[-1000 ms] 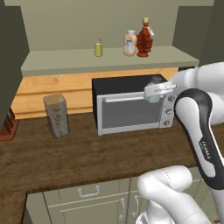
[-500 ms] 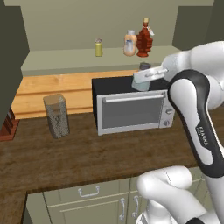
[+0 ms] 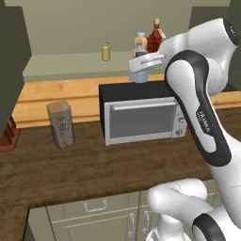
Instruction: Put the shaker and condiment bottle from the counter next to their counterparts in the cabinet.
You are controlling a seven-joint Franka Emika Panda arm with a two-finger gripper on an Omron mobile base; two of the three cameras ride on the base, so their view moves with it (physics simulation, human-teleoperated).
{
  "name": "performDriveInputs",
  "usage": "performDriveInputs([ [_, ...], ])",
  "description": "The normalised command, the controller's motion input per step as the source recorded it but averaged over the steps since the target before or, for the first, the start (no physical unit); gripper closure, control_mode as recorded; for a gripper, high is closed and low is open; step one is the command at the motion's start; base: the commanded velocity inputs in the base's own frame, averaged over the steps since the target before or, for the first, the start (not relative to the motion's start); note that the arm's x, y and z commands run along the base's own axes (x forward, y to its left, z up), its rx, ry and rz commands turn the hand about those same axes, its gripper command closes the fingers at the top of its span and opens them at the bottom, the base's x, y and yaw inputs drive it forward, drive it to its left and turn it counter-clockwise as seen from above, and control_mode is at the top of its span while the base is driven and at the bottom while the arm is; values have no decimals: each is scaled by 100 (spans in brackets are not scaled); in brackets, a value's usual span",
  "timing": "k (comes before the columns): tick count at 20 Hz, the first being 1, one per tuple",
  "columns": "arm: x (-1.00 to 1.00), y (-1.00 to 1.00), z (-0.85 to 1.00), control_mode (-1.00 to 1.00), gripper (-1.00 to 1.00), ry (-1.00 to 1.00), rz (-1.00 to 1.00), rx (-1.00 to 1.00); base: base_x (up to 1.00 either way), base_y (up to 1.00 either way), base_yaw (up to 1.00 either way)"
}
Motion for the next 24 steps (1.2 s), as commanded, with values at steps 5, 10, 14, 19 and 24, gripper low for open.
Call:
performDriveInputs([
  [5, 36, 28, -31, -100, 100, 1, 6, -3, 0, 0, 0],
  [10, 48, 1, -10, -100, 100, 0, 1, -1, 0, 0, 0],
  [14, 59, 10, 0, -100, 100, 0, -9, -4, 0, 0, 0],
  [19, 40, 38, 0, -100, 100, -5, -26, -11, 0, 0, 0],
  [24, 72, 18, 0, -100, 100, -1, -9, -3, 0, 0, 0],
])
